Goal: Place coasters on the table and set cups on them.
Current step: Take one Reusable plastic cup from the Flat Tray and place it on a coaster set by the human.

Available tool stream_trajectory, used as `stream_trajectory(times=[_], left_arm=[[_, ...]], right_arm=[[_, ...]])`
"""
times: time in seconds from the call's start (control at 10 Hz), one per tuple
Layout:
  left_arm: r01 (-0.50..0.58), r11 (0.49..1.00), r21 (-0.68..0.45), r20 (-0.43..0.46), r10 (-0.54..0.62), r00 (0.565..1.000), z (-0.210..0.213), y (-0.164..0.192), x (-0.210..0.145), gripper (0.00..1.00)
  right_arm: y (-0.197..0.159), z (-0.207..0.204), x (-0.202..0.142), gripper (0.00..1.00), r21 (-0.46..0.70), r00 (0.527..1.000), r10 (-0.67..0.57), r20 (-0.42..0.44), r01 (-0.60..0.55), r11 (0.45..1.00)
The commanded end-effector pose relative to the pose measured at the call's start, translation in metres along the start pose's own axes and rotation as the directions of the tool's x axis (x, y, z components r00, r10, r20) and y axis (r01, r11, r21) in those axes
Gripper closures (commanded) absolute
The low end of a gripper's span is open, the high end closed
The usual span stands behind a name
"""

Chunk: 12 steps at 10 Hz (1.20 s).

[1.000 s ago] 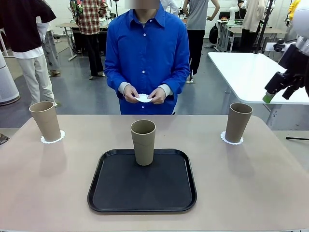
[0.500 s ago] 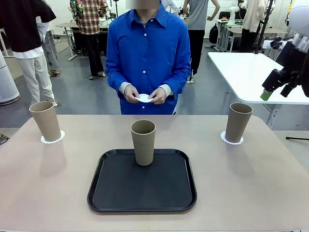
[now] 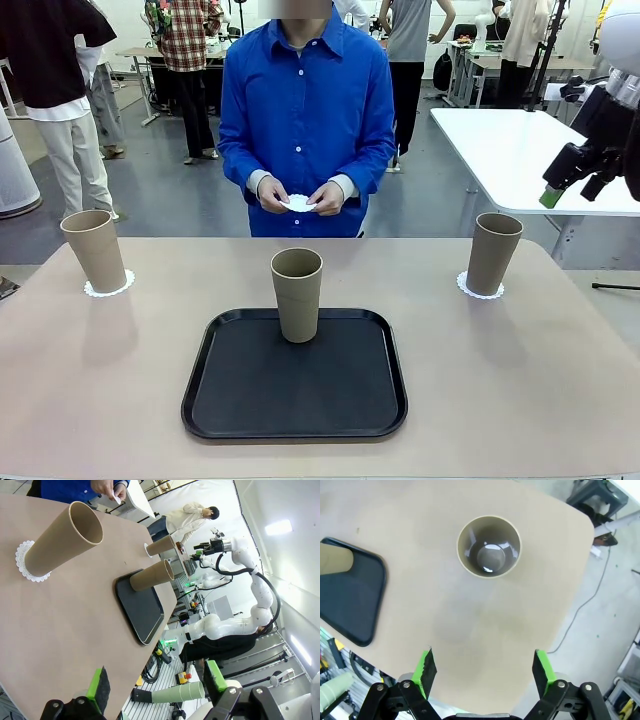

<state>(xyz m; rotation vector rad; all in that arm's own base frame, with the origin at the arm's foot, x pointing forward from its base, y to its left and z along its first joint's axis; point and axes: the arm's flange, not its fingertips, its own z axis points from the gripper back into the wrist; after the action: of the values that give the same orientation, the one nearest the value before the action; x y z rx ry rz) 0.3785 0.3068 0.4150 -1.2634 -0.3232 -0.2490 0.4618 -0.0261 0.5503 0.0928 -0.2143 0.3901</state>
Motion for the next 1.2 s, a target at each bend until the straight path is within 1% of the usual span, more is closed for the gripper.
stream_trajectory(times=[0.0, 0.3, 0.4, 0.5, 0.6, 0.7, 0.8, 0.9, 1.0, 1.1], left_arm=[[-0.007, 1.0, 0.005, 0.0, 0.007, 1.0, 0.001, -0.003, 0.0, 0.0], [-0.007, 1.0, 0.005, 0.0, 0.007, 1.0, 0.001, -0.003, 0.0, 0.0], [-0.007, 1.0, 0.005, 0.0, 0.007, 1.0, 0.001, -0.003, 0.0, 0.0], [-0.007, 1.0, 0.005, 0.0, 0.007, 1.0, 0.001, -0.003, 0.0, 0.0], [-0.007, 1.0, 0.005, 0.0, 0.007, 1.0, 0.001, -0.003, 0.0, 0.0], [-0.007, 1.0, 0.005, 0.0, 0.007, 1.0, 0.001, -0.003, 0.0, 0.0], [-0.007, 1.0, 0.005, 0.0, 0.007, 1.0, 0.001, -0.003, 0.0, 0.0], [-0.007, 1.0, 0.005, 0.0, 0.007, 1.0, 0.001, -0.003, 0.0, 0.0], [-0.007, 1.0, 0.005, 0.0, 0.007, 1.0, 0.001, -0.003, 0.0, 0.0], [-0.007, 1.0, 0.005, 0.0, 0.007, 1.0, 0.001, -0.003, 0.0, 0.0]], right_arm=[[0.001, -0.002, -0.005, 0.0, -0.004, 1.0, 0.011, -0.003, -0.011, 1.0], [0.001, -0.002, -0.005, 0.0, -0.004, 1.0, 0.011, -0.003, -0.011, 1.0], [0.0, 0.0, 0.0, 0.0, 0.002, 1.0, 0.001, 0.001, -0.001, 1.0], [-0.012, 0.019, -0.016, 0.0, 0.033, 0.987, -0.155, 0.041, 0.153, 0.988], [-0.024, 0.027, -0.034, 0.0, 0.142, 0.973, -0.227, -0.045, 0.231, 0.962], [-0.05, 0.037, -0.05, 0.0, 0.238, 0.949, -0.31, -0.061, 0.316, 0.918], [-0.086, 0.046, -0.063, 0.0, 0.373, 0.923, -0.373, -0.097, 0.381, 0.846], [-0.121, 0.048, -0.076, 0.0, 0.502, 0.906, -0.385, -0.176, 0.419, 0.757], [-0.145, 0.044, -0.087, 0.0, 0.581, 0.909, -0.38, -0.171, 0.404, 0.706], [-0.167, 0.035, -0.101, 0.0, 0.646, 0.915, -0.38, -0.138, 0.374, 0.666]])
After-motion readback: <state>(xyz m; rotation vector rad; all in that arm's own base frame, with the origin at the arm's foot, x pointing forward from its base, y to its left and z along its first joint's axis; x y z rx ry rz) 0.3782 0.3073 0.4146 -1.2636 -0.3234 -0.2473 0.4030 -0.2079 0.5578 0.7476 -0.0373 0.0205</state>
